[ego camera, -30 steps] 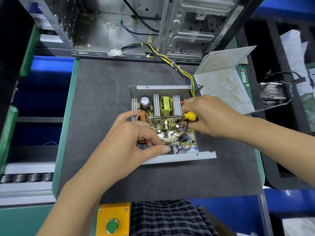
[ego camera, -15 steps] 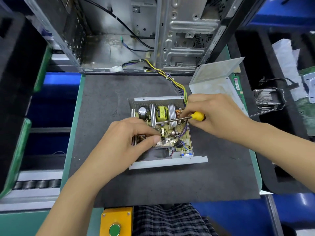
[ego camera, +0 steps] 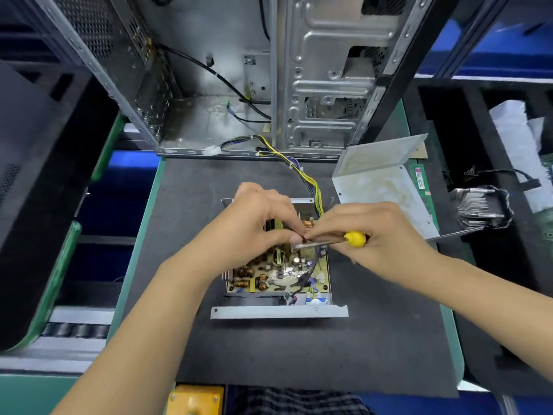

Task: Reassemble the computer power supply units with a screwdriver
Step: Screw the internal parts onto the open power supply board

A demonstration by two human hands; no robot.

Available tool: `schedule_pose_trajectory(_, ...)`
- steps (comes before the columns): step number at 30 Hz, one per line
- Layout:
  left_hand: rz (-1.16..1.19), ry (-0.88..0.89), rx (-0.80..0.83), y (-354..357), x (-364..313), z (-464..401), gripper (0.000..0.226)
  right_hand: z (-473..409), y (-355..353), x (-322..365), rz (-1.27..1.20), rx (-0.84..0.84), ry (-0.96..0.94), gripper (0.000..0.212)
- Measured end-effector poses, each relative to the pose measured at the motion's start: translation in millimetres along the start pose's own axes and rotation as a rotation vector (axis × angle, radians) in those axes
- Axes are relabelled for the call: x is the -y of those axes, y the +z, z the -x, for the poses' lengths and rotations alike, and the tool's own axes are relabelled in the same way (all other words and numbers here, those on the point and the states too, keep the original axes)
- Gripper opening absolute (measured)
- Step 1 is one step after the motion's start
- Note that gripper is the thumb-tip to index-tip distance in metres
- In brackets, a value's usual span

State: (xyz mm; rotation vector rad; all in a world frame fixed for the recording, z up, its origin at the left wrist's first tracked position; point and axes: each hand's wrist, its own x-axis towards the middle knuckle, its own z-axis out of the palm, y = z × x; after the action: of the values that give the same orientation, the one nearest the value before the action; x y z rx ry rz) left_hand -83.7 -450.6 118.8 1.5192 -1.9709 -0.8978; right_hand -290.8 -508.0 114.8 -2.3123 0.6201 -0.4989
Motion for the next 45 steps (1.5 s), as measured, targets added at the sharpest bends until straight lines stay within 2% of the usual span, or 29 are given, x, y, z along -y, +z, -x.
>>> schedule_pose_trajectory(3,-0.122,0.068,-0.03,-1,-1,-4,0.006,-3,-1,0,-0.23,0.044,0.361,0.003)
schedule_pose_trajectory(4,-0.186,0.11,-0.039,0,-2,-5,0.002,-6,-1,2,-0.309,0.074,0.43,0.006)
schedule_pose_trajectory(7,-0.4,0.201,-0.057,1,-5,-5,0.008,-16,-3,9,-0.535,0.126,0.572,0.017)
schedule_pose_trajectory(10,-0.495,0.209,-0.092,3,-4,-3,0.013,-24,-3,15,-0.532,0.129,0.654,0.013)
schedule_pose_trajectory(13,-0.504,0.174,-0.12,9,-5,1,0.014,-27,4,16,-0.205,0.071,0.618,0.003)
schedule_pose_trajectory(16,-0.446,0.095,-0.164,15,-4,16,0.02,-19,9,15,0.084,0.049,0.589,0.014)
schedule_pose_trajectory(19,-0.279,0.083,-0.173,14,2,40,0.028,-13,11,12,0.234,0.109,0.594,0.027)
schedule_pose_trajectory(26,-0.097,0.088,0.039,14,20,72,0.032,-26,25,16,0.463,0.235,0.544,0.033)
schedule_pose_trajectory(28,-0.052,0.085,0.041,12,25,75,0.031,-29,27,16,0.543,0.271,0.532,0.023)
schedule_pose_trajectory(33,-0.016,0.086,0.013,8,31,74,0.029,-30,31,12,0.657,0.321,0.513,0.038)
schedule_pose_trajectory(35,-0.023,0.091,-0.01,9,31,73,0.031,-30,33,14,0.671,0.328,0.479,0.03)
schedule_pose_trajectory(37,-0.046,0.097,-0.035,11,30,71,0.032,-32,33,14,0.676,0.351,0.44,0.011)
schedule_pose_trajectory(38,-0.056,0.102,-0.051,12,29,71,0.031,-32,33,14,0.69,0.369,0.419,0.009)
schedule_pose_trajectory(41,-0.069,0.117,-0.099,14,25,72,0.028,-32,32,13,0.748,0.429,0.352,0.02)
schedule_pose_trajectory(45,-0.013,0.104,-0.108,11,23,67,0.026,-34,29,16,0.736,0.454,0.31,0.002)
